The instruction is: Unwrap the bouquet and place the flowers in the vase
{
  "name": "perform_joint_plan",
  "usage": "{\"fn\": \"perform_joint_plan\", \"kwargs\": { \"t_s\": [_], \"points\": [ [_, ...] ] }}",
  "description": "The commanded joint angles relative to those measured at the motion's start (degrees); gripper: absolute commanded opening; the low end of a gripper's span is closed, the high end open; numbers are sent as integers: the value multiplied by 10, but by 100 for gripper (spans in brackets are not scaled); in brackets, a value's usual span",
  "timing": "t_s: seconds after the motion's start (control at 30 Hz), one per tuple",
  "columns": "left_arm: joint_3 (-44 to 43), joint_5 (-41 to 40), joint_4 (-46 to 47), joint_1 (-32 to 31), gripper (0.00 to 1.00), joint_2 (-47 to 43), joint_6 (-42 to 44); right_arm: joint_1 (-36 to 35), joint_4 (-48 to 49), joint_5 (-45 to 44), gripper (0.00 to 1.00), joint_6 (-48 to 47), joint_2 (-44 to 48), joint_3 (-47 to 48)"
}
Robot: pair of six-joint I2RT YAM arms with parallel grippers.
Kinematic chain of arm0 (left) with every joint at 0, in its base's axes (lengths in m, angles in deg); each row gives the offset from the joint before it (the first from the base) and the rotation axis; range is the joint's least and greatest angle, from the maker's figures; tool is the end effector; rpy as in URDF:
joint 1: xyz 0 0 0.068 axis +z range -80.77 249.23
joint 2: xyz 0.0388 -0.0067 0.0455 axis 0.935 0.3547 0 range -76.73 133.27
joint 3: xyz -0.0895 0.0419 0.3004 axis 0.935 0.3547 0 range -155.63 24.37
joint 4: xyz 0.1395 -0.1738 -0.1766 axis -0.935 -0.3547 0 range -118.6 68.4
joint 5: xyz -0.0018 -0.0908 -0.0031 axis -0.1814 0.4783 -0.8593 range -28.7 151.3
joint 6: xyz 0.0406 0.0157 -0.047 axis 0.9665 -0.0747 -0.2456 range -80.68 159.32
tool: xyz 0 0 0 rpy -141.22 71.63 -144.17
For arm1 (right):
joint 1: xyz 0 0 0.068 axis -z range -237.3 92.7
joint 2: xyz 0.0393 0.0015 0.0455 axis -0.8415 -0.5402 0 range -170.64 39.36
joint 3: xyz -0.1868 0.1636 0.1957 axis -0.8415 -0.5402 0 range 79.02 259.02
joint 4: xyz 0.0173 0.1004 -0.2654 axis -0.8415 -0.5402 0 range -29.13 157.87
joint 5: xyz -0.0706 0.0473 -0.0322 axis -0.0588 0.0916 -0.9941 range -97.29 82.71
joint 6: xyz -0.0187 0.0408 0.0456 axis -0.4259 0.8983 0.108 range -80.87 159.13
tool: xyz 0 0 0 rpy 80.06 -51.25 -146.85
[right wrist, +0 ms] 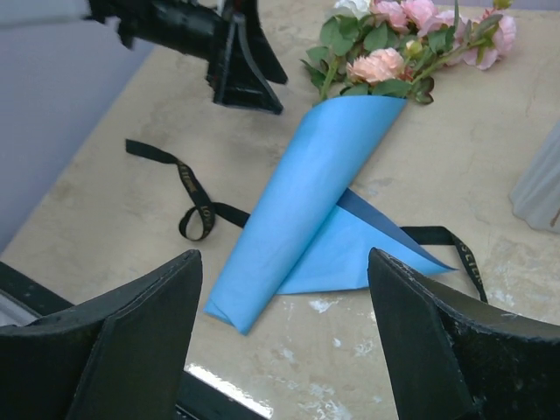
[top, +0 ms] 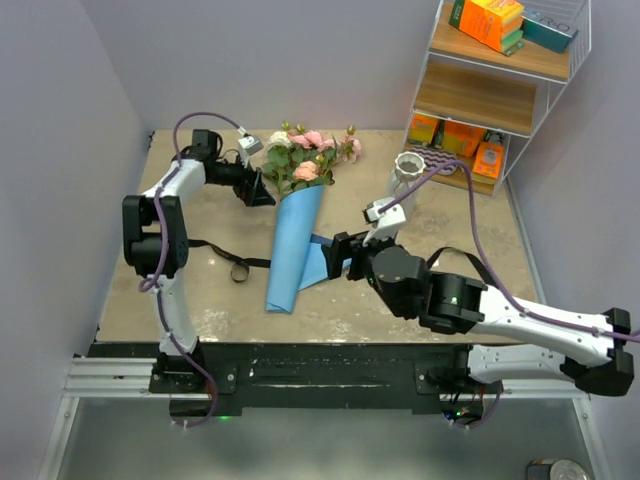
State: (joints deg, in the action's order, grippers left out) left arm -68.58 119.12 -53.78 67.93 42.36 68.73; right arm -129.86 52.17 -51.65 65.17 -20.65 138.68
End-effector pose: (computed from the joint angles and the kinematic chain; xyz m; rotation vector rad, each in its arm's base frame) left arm 0.4898 -0.0531 0.2330 0.9095 2.0183 -1.0209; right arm 0.1051 0.2190 0.4089 -0.1942 1.7895 0.5248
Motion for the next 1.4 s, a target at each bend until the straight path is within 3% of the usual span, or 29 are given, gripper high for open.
{"fn": "perform_joint_plan", "kwargs": {
  "t_s": [0.0,0.9,1.0,1.13,1.37],
  "points": [
    [-84,53,-56,-27,99,33,35,0,-20,37,78,23,33,-5],
    [-170,32,-77,-59,96,129,59,0,9,107,65,16,74,-13],
    [-179,35,-93,-59,87,134,71,0,9,106,64,16,74,-13],
    [-193,35,-129,-59,64,143,93,0,10,100,62,23,77,-17],
    [-195,26,-151,-59,64,145,115,0,15,99,61,21,88,-23]
  ]
}}
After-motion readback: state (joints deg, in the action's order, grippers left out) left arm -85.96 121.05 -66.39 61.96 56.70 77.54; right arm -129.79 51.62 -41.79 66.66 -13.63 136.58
